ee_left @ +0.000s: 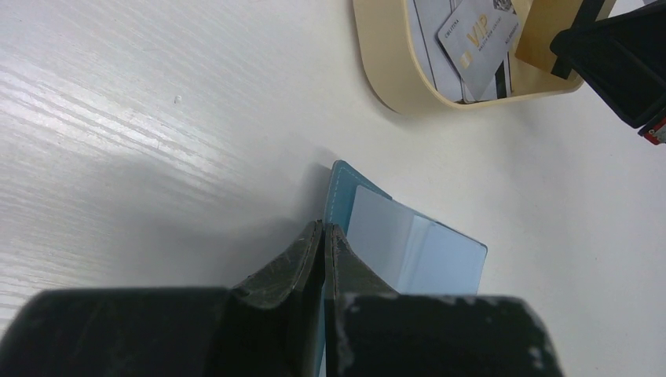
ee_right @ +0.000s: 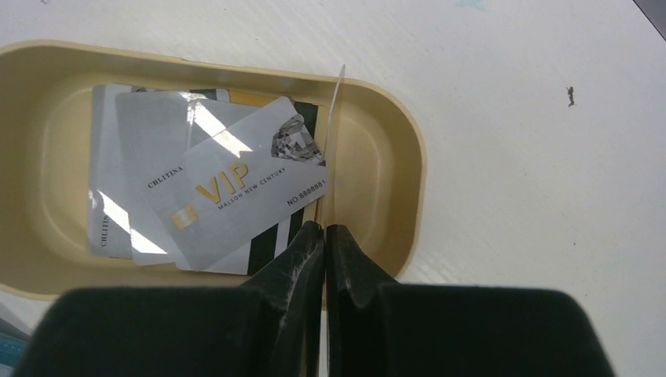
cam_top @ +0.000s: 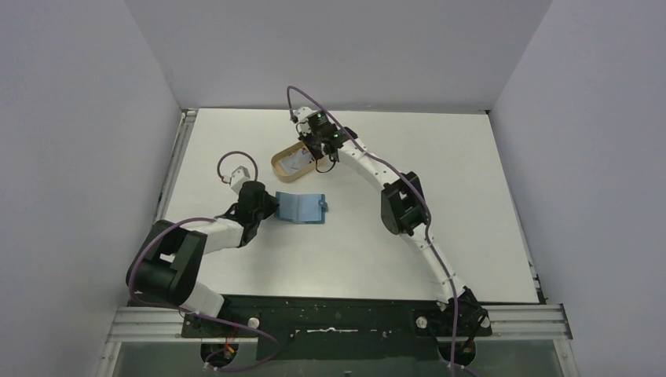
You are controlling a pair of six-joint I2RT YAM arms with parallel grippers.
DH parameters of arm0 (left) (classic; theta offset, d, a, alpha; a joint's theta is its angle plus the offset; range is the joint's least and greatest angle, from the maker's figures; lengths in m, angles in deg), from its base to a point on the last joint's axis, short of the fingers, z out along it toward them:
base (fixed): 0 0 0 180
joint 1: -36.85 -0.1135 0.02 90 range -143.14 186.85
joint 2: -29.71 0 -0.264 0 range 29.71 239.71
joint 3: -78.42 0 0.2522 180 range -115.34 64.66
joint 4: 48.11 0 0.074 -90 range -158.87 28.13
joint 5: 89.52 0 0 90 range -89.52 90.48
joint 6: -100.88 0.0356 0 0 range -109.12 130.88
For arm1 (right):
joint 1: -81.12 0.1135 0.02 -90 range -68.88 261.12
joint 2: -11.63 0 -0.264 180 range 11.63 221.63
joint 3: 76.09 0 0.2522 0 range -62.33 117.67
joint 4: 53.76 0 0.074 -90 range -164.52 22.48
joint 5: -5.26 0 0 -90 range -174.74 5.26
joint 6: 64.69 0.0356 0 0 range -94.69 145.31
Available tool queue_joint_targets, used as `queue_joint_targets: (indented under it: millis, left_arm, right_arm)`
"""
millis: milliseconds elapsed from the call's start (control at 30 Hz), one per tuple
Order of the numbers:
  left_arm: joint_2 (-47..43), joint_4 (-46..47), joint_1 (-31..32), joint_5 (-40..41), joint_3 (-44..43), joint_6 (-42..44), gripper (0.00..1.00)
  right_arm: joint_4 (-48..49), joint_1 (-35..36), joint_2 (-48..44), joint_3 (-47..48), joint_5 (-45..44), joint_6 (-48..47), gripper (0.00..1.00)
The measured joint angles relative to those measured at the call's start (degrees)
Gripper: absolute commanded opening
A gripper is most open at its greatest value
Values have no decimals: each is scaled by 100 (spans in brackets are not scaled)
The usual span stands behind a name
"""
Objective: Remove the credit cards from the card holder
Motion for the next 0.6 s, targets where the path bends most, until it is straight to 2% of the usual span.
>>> queue_joint_targets:
  millis: [600]
  left_arm:
    - [-81, -52, -151, -116, 96, 15, 0]
  right_arm:
    - [-280, 212, 157, 341, 640, -120, 0]
